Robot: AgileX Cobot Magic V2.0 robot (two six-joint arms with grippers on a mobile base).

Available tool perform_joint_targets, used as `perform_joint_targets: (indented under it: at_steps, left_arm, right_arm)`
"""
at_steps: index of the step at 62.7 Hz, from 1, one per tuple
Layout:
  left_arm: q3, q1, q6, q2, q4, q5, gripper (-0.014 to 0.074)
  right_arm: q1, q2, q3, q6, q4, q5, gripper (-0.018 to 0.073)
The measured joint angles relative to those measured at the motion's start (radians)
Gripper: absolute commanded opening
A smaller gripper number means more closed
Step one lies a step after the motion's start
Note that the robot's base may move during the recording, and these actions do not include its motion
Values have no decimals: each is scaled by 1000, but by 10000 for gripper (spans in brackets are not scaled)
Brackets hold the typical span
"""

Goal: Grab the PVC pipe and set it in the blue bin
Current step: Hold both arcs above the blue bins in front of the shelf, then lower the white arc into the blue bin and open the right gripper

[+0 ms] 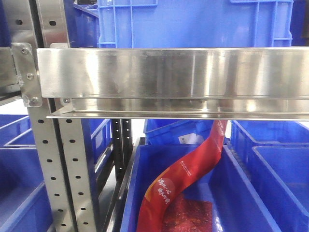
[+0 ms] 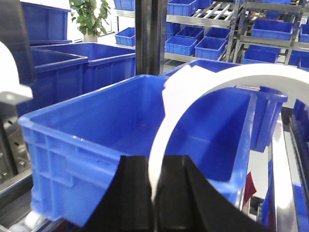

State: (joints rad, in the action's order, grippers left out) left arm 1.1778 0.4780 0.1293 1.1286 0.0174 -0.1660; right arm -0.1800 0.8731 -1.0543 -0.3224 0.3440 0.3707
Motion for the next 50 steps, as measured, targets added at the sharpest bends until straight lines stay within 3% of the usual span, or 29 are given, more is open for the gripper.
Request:
perform_joint_targets:
  at_steps: [50]
  left_arm:
    - [328,25,1,343,19,65,-111]
  right_arm:
    - [-2,304,-185,-35,2,-127,-160]
